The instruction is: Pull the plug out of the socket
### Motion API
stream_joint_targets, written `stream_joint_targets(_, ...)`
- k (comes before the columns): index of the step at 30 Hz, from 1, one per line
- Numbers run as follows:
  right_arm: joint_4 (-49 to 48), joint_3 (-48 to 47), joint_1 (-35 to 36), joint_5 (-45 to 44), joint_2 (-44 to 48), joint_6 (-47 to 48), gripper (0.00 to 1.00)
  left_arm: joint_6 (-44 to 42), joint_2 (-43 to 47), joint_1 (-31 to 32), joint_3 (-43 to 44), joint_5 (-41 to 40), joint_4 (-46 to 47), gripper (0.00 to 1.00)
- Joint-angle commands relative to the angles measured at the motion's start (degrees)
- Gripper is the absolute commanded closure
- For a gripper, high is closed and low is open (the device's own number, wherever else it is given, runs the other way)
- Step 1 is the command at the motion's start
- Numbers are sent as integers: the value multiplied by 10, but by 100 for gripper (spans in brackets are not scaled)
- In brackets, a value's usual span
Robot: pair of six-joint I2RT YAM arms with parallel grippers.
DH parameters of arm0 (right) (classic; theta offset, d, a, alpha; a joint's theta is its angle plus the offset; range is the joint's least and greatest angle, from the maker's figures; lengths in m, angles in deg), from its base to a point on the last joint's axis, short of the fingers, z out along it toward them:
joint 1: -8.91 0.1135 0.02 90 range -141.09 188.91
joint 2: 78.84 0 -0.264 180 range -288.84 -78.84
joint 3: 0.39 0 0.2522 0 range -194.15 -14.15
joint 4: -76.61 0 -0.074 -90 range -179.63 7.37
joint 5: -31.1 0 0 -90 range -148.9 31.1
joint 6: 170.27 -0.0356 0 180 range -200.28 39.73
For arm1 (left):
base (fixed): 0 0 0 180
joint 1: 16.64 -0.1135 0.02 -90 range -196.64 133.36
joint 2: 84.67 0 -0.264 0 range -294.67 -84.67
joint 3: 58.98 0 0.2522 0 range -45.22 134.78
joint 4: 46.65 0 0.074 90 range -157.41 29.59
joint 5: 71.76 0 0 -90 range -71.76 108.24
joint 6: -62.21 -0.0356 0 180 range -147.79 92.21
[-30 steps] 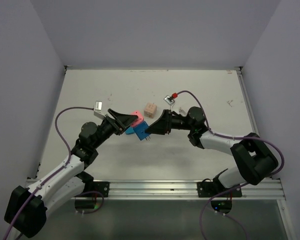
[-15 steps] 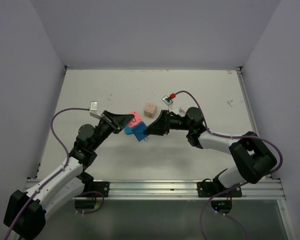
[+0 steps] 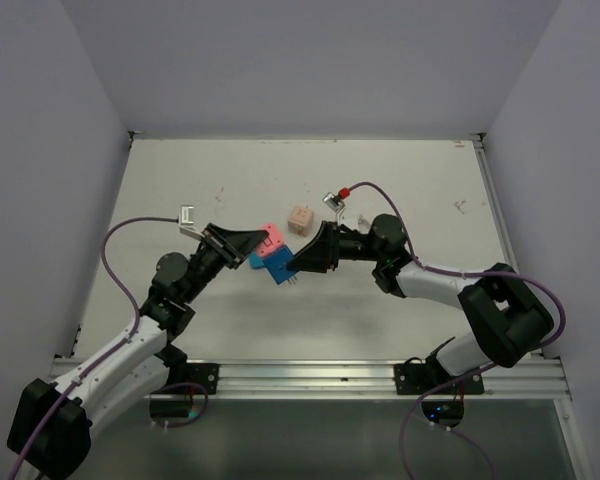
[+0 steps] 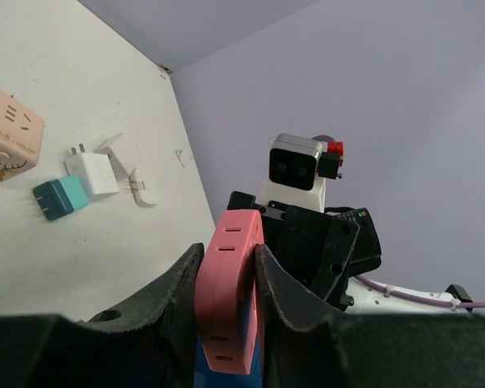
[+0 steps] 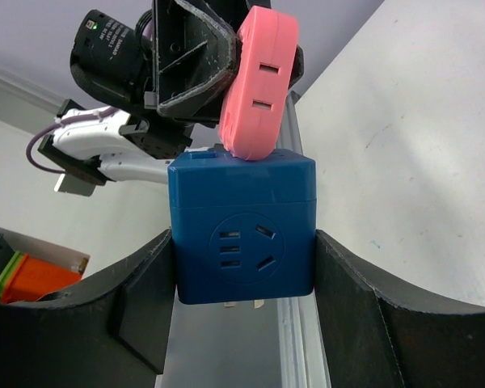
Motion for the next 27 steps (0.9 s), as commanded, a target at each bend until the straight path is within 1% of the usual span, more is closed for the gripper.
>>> stream_joint_targets(1,29,-1,-1,5,0,33,100,-44,-3,2,4,2,72,98)
stream_joint_targets(2,40,1,-1,8,1,37,100,-48,-6,2,5,7,74,100)
stream_joint_targets(9,51,15,-1,18,3,56,100,-64,-9,2,4,22,86,100)
stream_joint_targets(13,58,25,-1,20,3,64,100,-73,0,1,5,8,78,100)
stream_joint_targets(16,45,39,-1,25,2,62,100,-71,7,-5,-2,-11,94,100)
stream_joint_targets(20,42,60,-1,29,2,65,100,-44,-15,-18,-10,-16,149,100)
stream_joint_targets(22,42,68,-1,29,4,69,100,-30,-28,-23,-16,-14,192,100)
stream_joint_targets(26,41,90,-1,23,10,77,100,0,-52,-32,-29,-41,258,100)
stream_joint_targets(27,40,94,-1,21,11,80,100,1,-55,-34,-27,-49,259,100)
